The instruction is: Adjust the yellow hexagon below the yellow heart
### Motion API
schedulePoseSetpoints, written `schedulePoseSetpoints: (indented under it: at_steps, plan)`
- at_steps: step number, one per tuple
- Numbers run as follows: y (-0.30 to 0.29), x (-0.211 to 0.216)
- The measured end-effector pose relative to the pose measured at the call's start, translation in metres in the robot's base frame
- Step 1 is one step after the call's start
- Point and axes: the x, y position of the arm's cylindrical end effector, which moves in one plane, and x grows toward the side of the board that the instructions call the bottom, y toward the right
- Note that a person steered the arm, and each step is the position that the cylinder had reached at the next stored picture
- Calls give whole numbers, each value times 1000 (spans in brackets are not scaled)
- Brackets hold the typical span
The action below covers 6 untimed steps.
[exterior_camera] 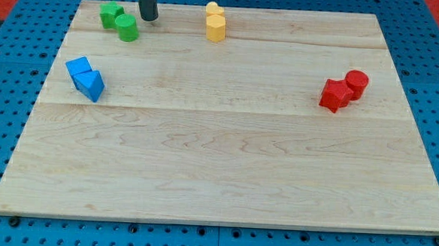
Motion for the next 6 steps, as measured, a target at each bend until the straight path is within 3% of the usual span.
schedulePoseSetpoints:
  at_steps: [2,5,6]
  plan:
    - [0,28]
    - [-1,118]
    - [-1,128]
